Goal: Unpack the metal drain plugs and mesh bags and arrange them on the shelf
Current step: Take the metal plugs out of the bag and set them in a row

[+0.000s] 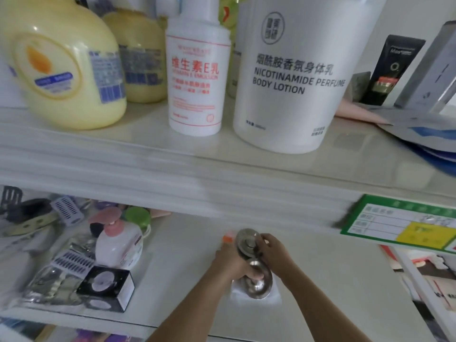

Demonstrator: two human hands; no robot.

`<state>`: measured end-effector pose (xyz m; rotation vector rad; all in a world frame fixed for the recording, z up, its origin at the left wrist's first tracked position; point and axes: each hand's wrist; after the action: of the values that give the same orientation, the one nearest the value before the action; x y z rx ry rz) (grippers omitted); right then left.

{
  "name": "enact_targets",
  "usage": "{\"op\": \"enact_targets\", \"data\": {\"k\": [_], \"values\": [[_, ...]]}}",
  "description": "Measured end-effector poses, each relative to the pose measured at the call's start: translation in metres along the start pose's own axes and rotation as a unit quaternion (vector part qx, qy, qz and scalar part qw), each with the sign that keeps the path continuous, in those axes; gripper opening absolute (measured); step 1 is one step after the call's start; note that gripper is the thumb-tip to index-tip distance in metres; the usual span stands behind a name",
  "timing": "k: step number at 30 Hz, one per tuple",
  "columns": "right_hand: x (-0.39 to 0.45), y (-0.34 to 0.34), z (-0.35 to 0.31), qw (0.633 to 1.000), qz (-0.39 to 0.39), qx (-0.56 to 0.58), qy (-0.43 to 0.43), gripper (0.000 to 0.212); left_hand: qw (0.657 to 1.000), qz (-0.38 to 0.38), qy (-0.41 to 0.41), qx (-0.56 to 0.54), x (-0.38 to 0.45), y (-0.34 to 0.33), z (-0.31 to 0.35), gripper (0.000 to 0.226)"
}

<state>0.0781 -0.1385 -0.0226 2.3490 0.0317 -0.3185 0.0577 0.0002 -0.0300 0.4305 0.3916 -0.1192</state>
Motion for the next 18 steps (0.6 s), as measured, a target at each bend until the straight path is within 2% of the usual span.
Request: {"op": "enact_targets", "data": {"k": [3, 5, 8, 12, 15, 17, 18], "values": [[-0.004, 0.0, 0.012, 0.996, 0.035, 0.081, 0.013, 0.023, 0.996, -0.036, -0.048, -0.067, -0.007, 0.004, -0.007, 0.078], [-0.009, -0.001, 0.018, 0.99, 0.054, 0.132, 0.024, 0.016, 0.991, -0.014, -0.059, -0.123, -0.017, 0.006, -0.01, 0.072], [-0.017, -0.001, 0.021, 0.969, 0.061, 0.238, 0.023, 0.017, 0.977, 0.014, -0.104, -0.184, -0.032, -0.004, -0.022, 0.055], [-0.028, -0.002, 0.016, 0.937, 0.022, 0.349, -0.008, 0.018, 0.96, 0.055, -0.17, -0.217, -0.048, -0.014, -0.037, 0.062], [-0.033, -0.008, 0.008, 0.909, -0.012, 0.415, -0.045, 0.021, 0.946, 0.074, -0.215, -0.231, -0.074, -0.006, -0.021, 0.045], [-0.033, -0.012, 0.006, 0.895, -0.044, 0.437, -0.075, 0.026, 0.934, 0.084, -0.235, -0.257, -0.084, -0.001, -0.023, 0.057], [-0.033, -0.015, 0.007, 0.892, -0.061, 0.44, -0.085, 0.03, 0.926, 0.086, -0.228, -0.289, -0.087, 0.001, -0.028, 0.053]]}}
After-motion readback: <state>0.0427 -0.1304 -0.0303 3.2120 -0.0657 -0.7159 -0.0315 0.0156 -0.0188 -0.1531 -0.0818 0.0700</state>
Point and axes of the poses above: each hand's wrist, its own x-axis towards the middle knuckle, its own y-axis out of the back of the hand, z = x × y, and after that the axes turned 9 degrees about -x, right-handed
